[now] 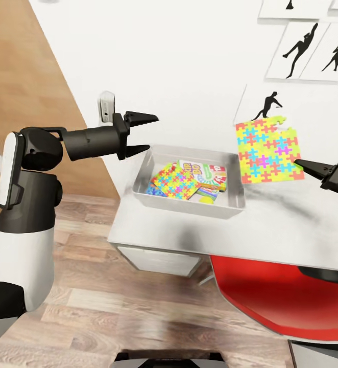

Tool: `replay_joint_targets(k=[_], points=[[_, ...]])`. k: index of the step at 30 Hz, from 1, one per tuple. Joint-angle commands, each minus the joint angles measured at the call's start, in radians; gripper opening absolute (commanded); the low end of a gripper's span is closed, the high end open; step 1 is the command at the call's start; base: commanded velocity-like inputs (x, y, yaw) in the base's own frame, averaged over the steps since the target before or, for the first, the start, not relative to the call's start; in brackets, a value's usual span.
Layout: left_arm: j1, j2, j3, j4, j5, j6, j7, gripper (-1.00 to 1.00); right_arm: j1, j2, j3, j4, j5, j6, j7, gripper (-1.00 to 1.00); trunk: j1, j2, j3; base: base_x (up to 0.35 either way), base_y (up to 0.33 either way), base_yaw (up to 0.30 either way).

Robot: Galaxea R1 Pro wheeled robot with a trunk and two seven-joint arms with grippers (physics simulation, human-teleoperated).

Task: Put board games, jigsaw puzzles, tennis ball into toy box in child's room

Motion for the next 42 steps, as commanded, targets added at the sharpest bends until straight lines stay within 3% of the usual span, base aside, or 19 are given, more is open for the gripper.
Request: replay_joint_targets(k=[1, 17, 32, 42], points=[[-0.001, 0.001, 0.0, 0.0, 0.01, -0.001, 0.01, 1.0, -0.001, 0.0, -0.001, 0.0, 0.003, 0.005, 0.006, -1.0, 0.001, -0.002, -0.001, 0.114, 0.33, 0.017], [0.0, 0.001, -0.006, 0.0, 0.004, -0.001, 0.013, 1.0, 0.003, 0.029, -0.006, 0.07, 0.003, 0.005, -0.025, -1.0, 0.001, -0.002, -0.001, 0.164, 0.275, 0.005], [0.033, 0.004, -0.004, 0.0, 0.0, -0.001, 0.019, 1.0, 0.004, 0.033, -0.006, 0.104, 0.001, 0.005, -0.044, -1.0, 0.001, -0.002, -0.001, 0.045, 0.047, -0.003], [0.042, 0.006, -0.002, 0.0, 0.0, 0.0, 0.021, 1.0, 0.004, 0.039, -0.006, 0.104, 0.001, 0.005, -0.047, -1.0, 0.001, -0.002, 0.002, 0.005, 0.043, -0.134]])
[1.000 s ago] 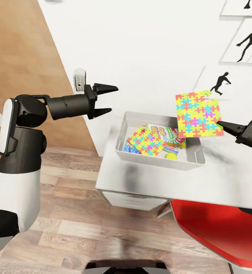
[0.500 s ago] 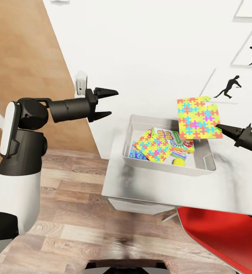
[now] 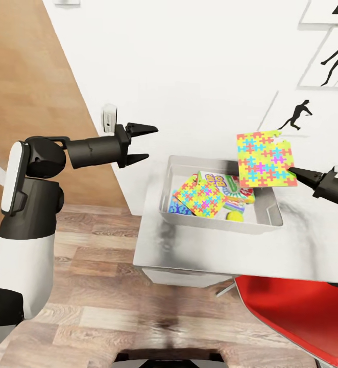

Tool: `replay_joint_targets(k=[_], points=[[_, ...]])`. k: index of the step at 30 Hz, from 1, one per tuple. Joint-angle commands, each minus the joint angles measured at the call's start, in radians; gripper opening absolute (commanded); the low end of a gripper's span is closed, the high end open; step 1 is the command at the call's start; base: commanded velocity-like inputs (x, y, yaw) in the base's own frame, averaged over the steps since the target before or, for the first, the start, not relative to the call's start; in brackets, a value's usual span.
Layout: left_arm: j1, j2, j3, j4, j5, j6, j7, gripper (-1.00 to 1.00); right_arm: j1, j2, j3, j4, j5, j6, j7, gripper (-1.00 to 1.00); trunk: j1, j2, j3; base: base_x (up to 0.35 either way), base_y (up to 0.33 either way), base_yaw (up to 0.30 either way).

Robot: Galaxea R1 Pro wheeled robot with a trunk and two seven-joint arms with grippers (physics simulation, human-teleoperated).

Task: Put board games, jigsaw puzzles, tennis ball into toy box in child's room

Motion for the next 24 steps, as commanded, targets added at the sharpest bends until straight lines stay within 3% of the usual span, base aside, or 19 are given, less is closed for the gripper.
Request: replay_joint_targets(k=[1, 11, 18, 24], points=[[0.0, 0.001, 0.0, 0.0, 0.01, -0.001, 0.01, 1.0, 0.0, 0.002, -0.001, 0.0, 0.007, 0.005, 0.007, -1.0, 0.001, -0.002, -0.001, 0.001, 0.145, -0.08], [0.022, 0.007, 0.0, 0.0, 0.01, 0.0, 0.01, 1.0, 0.032, 0.04, 0.004, 0.0, 0.009, 0.005, 0.007, -1.0, 0.001, -0.002, -0.001, 0.001, 0.187, -0.033], [0.038, 0.027, 0.0, 0.0, 0.01, 0.0, 0.008, 1.0, 0.041, 0.084, 0.008, 0.0, 0.016, 0.005, 0.001, -1.0, 0.001, -0.002, 0.0, 0.0, 0.058, -0.007], [0.07, 0.041, 0.001, 0.0, 0.01, 0.001, 0.006, 1.0, 0.041, 0.098, 0.014, 0.002, 0.017, 0.005, -0.021, -1.0, 0.001, -0.002, 0.0, 0.0, 0.018, -0.002]])
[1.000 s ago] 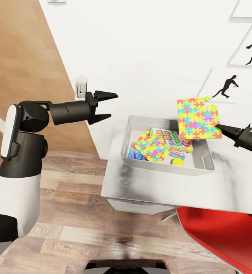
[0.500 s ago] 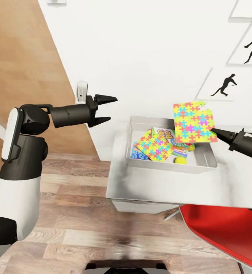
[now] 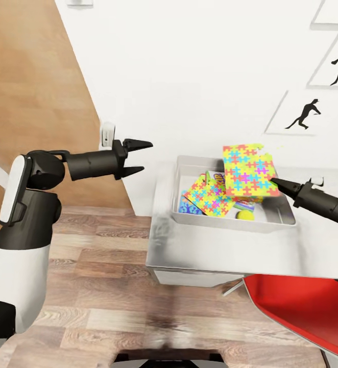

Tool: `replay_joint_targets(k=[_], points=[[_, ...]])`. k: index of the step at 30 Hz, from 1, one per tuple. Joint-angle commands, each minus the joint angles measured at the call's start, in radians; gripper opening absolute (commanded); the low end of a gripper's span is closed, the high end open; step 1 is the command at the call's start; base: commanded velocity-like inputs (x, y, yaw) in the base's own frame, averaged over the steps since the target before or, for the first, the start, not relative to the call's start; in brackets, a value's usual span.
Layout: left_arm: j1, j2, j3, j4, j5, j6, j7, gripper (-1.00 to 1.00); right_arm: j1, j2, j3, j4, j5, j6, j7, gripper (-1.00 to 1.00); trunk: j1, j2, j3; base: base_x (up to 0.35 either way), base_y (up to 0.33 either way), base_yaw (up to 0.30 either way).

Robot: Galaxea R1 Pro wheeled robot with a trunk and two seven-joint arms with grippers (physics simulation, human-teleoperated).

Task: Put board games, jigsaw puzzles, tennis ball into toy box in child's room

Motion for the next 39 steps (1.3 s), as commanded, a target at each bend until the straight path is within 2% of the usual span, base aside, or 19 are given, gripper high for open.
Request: replay_joint_targets(k=[1, 11, 22, 26, 30, 34, 39], points=[[0.009, 0.006, 0.0, 0.0, 0.01, -0.001, 0.01, 1.0, -0.002, 0.005, 0.004, 0.002, 0.007, 0.004, 0.001, -1.0, 0.001, -0.002, -0.001, 0.0, 0.01, -0.001], [0.082, 0.054, 0.001, 0.0, 0.008, -0.002, 0.008, 1.0, -0.008, 0.038, 0.05, 0.008, 0.009, 0.004, -0.059, -1.0, 0.001, -0.002, -0.001, 0.0, 0.005, -0.001], [0.138, 0.067, 0.002, 0.0, 0.007, -0.002, 0.007, 1.0, -0.016, 0.046, 0.059, 0.009, 0.01, 0.004, -0.126, -1.0, 0.001, -0.002, -0.001, 0.0, 0.0, 0.0], [0.172, 0.074, 0.005, 0.0, 0.006, -0.002, 0.007, 1.0, -0.018, 0.057, 0.063, 0.009, 0.01, 0.004, -0.17, -1.0, 0.001, -0.002, -0.001, 0.0, 0.0, 0.0], [0.207, 0.081, 0.025, 0.0, 0.006, -0.002, 0.007, 1.0, -0.019, 0.073, 0.068, 0.004, 0.009, 0.004, -0.219, -1.0, 0.001, -0.002, -0.001, 0.0, 0.0, 0.0], [0.25, 0.094, 0.065, 0.0, 0.006, -0.001, 0.006, 1.0, -0.02, 0.088, 0.071, 0.0, 0.01, 0.004, -0.266, -1.0, 0.001, -0.002, -0.001, 0.0, 0.0, 0.0], [0.279, 0.108, 0.093, 0.0, 0.005, -0.001, 0.006, 1.0, -0.021, 0.093, 0.073, -0.004, 0.01, 0.004, -0.288, -1.0, 0.001, -0.002, -0.001, 0.02, 0.014, 0.0]])
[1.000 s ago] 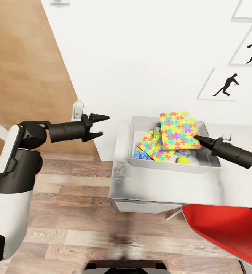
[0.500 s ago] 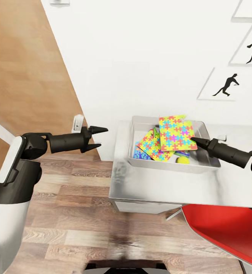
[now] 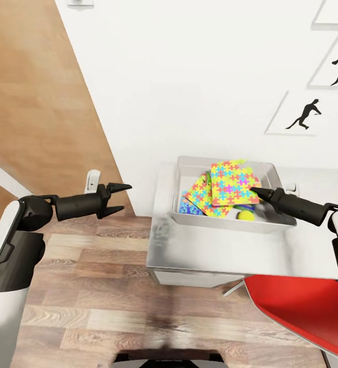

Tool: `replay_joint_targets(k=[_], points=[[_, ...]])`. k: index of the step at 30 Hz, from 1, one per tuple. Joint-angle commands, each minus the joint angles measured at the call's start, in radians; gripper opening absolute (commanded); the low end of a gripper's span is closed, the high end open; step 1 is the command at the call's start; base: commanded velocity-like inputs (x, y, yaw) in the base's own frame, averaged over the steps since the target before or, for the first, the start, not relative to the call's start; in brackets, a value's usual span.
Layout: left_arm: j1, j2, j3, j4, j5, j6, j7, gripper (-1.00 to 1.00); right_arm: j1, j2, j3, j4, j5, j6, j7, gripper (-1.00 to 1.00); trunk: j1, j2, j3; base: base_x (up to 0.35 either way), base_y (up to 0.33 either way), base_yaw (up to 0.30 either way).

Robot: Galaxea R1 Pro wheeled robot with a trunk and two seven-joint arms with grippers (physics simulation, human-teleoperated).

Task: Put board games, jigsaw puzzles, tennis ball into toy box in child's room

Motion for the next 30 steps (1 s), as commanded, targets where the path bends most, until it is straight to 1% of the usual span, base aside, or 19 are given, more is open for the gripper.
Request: replay_joint_targets(k=[1, 5, 9, 10, 13, 17, 30], points=[[-0.001, 0.001, 0.0, -0.001, 0.01, -0.001, 0.01, 1.0, -0.001, 0.0, -0.001, 0.0, 0.01, 0.004, 0.01, -1.0, 0.001, -0.002, -0.001, 0.061, 0.043, 0.0], [0.012, 0.006, 0.009, -0.001, 0.008, -0.001, 0.011, 1.0, -0.001, 0.003, 0.0, -0.002, 0.01, 0.004, 0.003, -1.0, 0.001, -0.002, -0.001, 0.131, 0.094, 0.0], [0.022, 0.008, 0.015, -0.001, -0.022, -0.001, 0.011, 1.0, -0.001, 0.004, 0.001, -0.003, 0.01, 0.004, -0.002, -1.0, 0.001, -0.002, -0.001, 0.179, 0.126, 0.0], [0.022, 0.008, 0.015, -0.001, -0.022, -0.001, 0.011, 1.0, -0.001, 0.004, 0.001, -0.003, 0.01, 0.004, -0.002, -1.0, 0.001, -0.002, -0.001, 0.166, 0.115, 0.0], [0.025, 0.008, 0.017, -0.001, -0.043, -0.001, 0.01, 1.0, -0.001, 0.005, 0.001, -0.003, 0.01, 0.004, -0.004, -1.0, 0.001, -0.002, -0.001, 0.108, 0.075, 0.0], [0.028, 0.009, 0.018, -0.001, -0.054, -0.001, 0.01, 1.0, -0.001, 0.008, 0.002, -0.004, 0.01, 0.004, -0.005, -1.0, 0.001, -0.002, -0.001, 0.063, 0.043, 0.0], [0.029, 0.008, 0.017, -0.001, -0.063, -0.001, 0.01, 1.0, -0.001, 0.011, 0.002, -0.004, 0.01, 0.004, -0.007, -1.0, 0.001, -0.002, -0.001, 0.019, 0.013, 0.0]])
